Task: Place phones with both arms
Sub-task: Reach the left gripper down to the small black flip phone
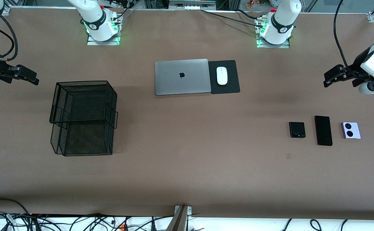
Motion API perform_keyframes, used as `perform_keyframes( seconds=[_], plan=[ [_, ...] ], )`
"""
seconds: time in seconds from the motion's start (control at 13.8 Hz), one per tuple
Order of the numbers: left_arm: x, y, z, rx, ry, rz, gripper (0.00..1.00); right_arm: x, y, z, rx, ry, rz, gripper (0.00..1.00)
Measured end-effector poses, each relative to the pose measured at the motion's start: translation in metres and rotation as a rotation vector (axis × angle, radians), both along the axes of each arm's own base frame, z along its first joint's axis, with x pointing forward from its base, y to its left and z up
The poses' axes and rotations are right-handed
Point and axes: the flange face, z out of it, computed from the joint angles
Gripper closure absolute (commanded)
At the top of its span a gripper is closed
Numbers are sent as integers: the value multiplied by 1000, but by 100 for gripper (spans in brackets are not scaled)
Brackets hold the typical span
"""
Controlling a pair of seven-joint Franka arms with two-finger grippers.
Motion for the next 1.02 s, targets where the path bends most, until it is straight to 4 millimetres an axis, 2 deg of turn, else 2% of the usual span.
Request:
perform_keyframes(
  seconds=[0.51,1.02],
  plan=[
    [0,2,-3,1,16,5,0,0,0,0,0,-4,0,0],
    [12,5,-31,2,67,9,0,2,0,2,-1,-23,0,0]
  ],
)
